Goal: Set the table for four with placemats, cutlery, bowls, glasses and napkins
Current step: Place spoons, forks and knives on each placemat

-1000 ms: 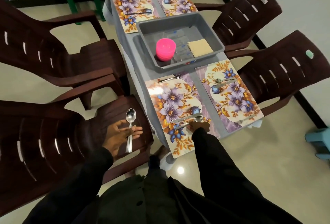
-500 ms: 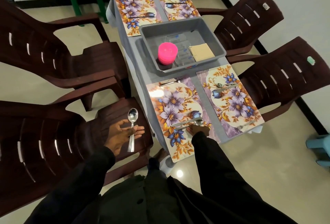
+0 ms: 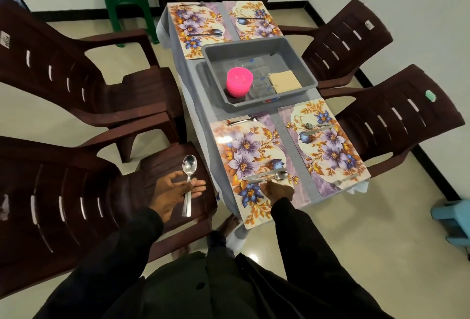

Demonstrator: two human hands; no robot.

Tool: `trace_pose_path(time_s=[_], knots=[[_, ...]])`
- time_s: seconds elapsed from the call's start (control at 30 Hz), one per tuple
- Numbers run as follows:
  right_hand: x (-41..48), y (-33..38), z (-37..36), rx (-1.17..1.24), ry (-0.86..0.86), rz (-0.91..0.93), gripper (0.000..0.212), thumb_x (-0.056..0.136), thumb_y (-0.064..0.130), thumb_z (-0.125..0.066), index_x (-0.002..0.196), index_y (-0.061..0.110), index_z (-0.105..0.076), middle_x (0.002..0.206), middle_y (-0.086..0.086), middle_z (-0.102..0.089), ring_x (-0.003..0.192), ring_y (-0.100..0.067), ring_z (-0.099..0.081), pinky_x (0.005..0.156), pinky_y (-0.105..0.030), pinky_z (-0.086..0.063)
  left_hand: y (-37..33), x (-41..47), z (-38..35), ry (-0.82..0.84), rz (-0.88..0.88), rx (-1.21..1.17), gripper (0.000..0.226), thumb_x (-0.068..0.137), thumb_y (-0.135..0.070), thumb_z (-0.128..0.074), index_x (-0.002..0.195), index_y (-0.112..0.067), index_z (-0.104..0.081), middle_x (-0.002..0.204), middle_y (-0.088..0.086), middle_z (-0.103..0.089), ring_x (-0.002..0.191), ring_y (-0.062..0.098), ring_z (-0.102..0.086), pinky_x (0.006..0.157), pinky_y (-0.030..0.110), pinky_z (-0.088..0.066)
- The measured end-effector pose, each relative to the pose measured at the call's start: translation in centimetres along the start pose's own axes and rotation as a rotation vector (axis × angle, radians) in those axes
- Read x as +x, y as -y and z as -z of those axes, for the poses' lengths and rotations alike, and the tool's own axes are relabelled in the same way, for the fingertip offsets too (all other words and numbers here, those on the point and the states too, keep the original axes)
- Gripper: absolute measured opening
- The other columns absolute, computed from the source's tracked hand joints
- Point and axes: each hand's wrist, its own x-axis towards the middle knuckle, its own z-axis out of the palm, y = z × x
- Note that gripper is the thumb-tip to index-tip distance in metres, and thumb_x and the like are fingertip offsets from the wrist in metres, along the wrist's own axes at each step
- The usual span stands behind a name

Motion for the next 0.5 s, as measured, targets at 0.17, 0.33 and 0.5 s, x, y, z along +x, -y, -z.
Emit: trace_pose_path(time_s=[0.17,0.33,0.5], knots=[[-2.1,-2.9,-1.2,0.075,0.084,0.045,0.017,0.107,0.014,-0.047,0.108,0.005,-0.061,0.113,-0.020,-0.066,0.093,-0.027,-0.066,0.086,-0.033,-0.059,0.9,-1.2,-0.5,0.053,-0.006,0.014,0.035,0.093,-0.001,-0.067,0.124,0.009,-0.054,0.107,0.031,-0.072,0.098,0.044,-0.073,0.085,0.043,-0.062],[-6.7,-3.4,-2.7,-0.002,0.223,0.231,0.010,0.096,0.002,-0.065,0.089,0.000,-0.072,0.088,-0.019,-0.072,0.079,-0.031,-0.071,0.082,-0.040,-0.062,2.2,-3.4,-1.0,0.076,0.015,-0.002,0.026,0.100,-0.007,-0.061,0.121,0.007,-0.056,0.106,0.030,-0.073,0.097,0.043,-0.074,0.081,0.042,-0.063],[-9.3,-4.1,-5.3,-0.187,0.399,0.350,0.018,0.094,0.014,-0.072,0.100,-0.002,-0.075,0.094,-0.019,-0.076,0.082,-0.026,-0.072,0.080,-0.036,-0.061,2.7,-6.2,-1.2,0.034,0.004,-0.026,0.024,0.098,-0.004,-0.063,0.119,0.008,-0.059,0.104,0.030,-0.073,0.095,0.042,-0.074,0.077,0.039,-0.064]])
